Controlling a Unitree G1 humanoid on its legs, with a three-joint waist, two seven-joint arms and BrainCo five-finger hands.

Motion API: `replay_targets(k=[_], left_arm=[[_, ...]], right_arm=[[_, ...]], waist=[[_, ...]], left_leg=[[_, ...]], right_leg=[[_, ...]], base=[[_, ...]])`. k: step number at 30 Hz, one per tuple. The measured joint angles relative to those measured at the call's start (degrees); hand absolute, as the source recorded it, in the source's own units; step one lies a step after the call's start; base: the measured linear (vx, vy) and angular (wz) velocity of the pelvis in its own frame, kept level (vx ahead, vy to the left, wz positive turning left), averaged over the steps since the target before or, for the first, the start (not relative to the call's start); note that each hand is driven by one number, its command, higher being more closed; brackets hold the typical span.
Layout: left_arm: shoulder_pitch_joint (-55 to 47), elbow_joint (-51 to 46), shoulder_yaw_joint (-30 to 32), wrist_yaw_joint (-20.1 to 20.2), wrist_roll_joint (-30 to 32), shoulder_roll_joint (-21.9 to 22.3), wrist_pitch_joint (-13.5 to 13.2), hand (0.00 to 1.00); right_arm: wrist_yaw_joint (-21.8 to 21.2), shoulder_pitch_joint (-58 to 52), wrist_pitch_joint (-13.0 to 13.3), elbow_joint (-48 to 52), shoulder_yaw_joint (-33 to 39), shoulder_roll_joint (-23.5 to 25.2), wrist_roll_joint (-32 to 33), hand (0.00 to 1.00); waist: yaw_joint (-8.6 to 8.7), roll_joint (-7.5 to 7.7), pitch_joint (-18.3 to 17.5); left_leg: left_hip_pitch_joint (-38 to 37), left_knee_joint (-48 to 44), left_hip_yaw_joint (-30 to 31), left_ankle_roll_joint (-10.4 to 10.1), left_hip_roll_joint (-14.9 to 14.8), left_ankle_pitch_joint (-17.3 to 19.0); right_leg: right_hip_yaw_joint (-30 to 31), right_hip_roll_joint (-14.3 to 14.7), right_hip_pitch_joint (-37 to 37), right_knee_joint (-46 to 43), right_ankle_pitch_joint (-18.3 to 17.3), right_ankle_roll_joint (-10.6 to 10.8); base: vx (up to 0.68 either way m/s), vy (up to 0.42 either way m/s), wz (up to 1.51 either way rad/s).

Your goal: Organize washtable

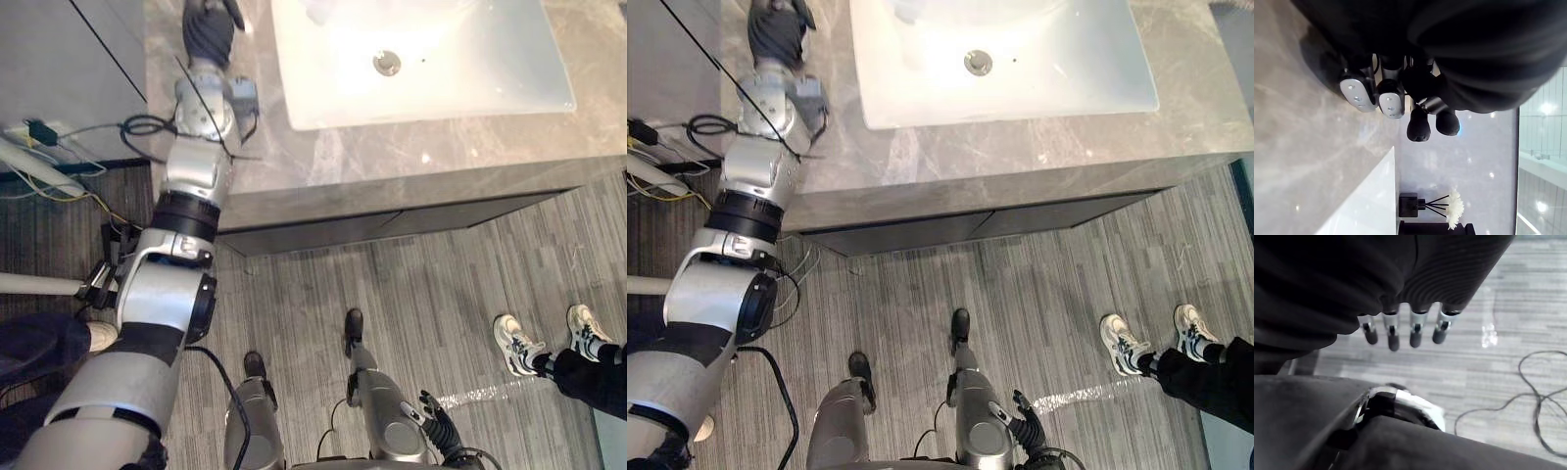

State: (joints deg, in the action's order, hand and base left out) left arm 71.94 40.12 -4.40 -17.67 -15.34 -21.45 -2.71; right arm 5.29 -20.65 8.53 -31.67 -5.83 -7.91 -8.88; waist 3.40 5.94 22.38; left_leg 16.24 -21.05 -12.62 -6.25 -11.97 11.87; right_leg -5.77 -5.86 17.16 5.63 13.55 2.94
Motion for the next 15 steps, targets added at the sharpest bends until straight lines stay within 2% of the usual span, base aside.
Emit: replay_targets(k=[8, 15], left_arm=[[9.35, 1.01, -0.25, -0.09, -3.05, -0.7, -0.02, 1.0], [10.59, 1.02, -0.35, -0.14, -2.98, -2.04, -0.03, 1.0]], right_arm=[[-0.18, -2.88, 0.22, 6.78, -1.04, -0.52, 1.17, 0.0], [-0.45, -4.93, 1.21, 8.27, -0.94, -0.5, 2.24, 0.0]], waist=[[-1.07, 0.11, 0.46], [-1.54, 0.1, 0.46]], left_leg=[[3.6, -1.92, -0.32, -0.8, -2.53, 0.64], [4.02, -2.07, -0.43, -0.84, -3.1, 0.64]], right_leg=[[0.16, 1.67, 3.02, -0.01, 0.39, -0.29], [-0.5, 1.8, 3.14, -0.01, 0.39, -0.3]], base=[[-0.04, -0.015, -0.07], [-0.02, 0.01, 0.02]])
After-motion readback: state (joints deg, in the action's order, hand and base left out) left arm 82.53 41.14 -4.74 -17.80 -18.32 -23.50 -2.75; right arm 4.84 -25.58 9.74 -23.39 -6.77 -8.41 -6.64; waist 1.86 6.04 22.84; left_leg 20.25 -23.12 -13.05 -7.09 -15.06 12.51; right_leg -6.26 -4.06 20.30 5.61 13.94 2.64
